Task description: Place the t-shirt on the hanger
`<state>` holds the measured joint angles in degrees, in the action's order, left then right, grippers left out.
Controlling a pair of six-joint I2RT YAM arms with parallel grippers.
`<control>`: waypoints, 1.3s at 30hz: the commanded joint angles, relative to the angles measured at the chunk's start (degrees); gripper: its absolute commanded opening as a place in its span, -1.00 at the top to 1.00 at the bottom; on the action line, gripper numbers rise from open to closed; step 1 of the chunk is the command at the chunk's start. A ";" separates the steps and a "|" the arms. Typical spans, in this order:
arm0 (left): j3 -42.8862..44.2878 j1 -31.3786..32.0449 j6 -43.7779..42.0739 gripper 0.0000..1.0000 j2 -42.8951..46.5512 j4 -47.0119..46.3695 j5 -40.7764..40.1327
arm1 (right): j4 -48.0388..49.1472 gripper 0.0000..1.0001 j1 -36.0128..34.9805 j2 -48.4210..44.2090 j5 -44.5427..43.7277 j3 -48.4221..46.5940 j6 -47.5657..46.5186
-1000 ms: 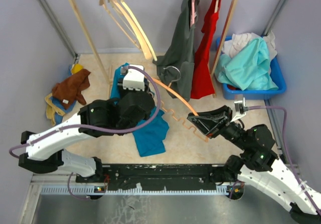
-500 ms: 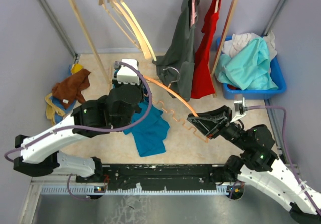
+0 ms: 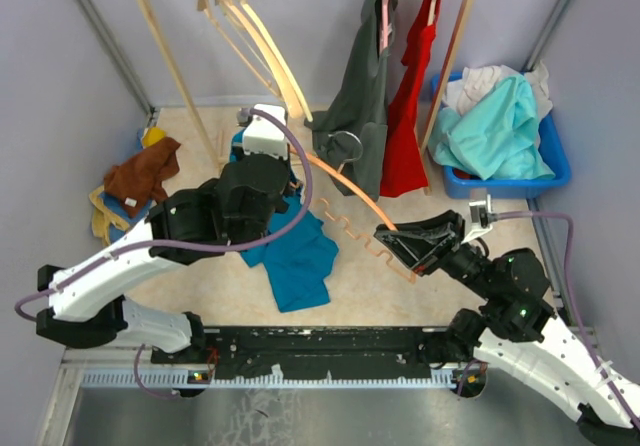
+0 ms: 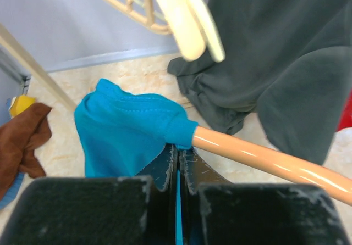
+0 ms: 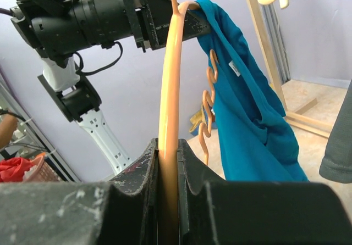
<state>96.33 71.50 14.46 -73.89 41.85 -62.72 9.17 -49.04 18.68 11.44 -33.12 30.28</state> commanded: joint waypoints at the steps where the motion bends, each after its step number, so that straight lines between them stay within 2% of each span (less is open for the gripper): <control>1: 9.81 3.71 -0.74 1.00 -5.28 5.05 1.13 | 8.30 1.00 -0.52 -0.57 -0.50 -3.29 0.55; 5: 16.59 7.39 -0.98 1.00 -9.04 8.27 0.16 | 8.85 1.00 -0.47 -0.05 -0.54 -3.35 0.64; 20: 38.41 16.09 4.58 1.00 -20.34 18.96 8.42 | 15.94 1.00 -0.45 7.39 0.35 -6.13 -0.20; 29: 37.88 19.06 8.89 1.00 -20.44 19.92 14.38 | 16.97 1.00 -0.52 12.14 1.19 -9.50 -2.41; 39: 37.77 26.45 13.51 1.00 -20.20 22.35 17.27 | 24.53 1.00 -0.45 11.22 0.98 -4.71 0.93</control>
<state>134.10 94.54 22.94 -92.86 64.18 -56.10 25.21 -49.04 29.78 14.72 -39.13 30.15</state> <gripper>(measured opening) 0.006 0.121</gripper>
